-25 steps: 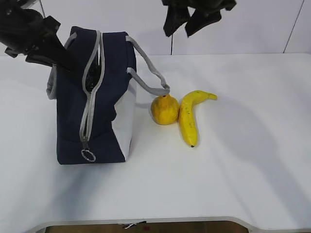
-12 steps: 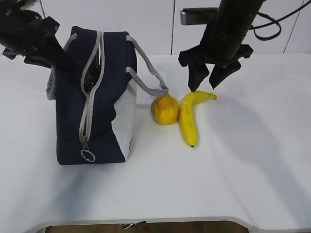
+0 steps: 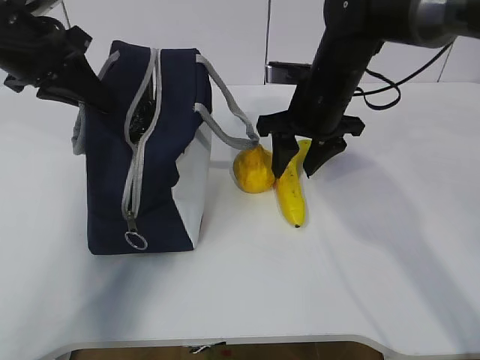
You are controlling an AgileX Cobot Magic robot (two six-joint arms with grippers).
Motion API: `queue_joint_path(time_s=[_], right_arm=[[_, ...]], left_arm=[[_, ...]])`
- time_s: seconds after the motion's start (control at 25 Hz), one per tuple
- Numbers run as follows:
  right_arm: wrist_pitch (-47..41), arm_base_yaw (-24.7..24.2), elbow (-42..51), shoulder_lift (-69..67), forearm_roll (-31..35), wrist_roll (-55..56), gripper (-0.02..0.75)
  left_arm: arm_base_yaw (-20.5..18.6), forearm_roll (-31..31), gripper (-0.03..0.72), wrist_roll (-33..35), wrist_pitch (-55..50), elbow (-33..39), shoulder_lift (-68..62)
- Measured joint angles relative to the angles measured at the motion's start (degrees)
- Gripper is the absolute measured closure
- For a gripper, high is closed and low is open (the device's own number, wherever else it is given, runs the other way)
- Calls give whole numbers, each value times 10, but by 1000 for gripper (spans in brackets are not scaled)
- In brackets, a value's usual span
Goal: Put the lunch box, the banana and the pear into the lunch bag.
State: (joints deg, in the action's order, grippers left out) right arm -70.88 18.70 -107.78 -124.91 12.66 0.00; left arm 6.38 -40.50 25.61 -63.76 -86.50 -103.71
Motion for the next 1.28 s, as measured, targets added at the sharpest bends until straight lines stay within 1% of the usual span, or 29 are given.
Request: queue_joint_path(time_s=[0.76, 1.08, 1.2, 1.28], right_arm=[[8, 0, 0, -58, 1, 23, 270], [8, 0, 0, -61, 2, 26, 272], [9, 0, 0, -65, 2, 26, 296], [9, 0, 0, -70, 2, 26, 332]], left_arm=[[0, 0, 676, 0, -1, 0, 0], [0, 1, 676, 0, -1, 0, 0], [0, 1, 676, -1, -1, 0, 0], [0, 1, 676, -1, -1, 0, 0]])
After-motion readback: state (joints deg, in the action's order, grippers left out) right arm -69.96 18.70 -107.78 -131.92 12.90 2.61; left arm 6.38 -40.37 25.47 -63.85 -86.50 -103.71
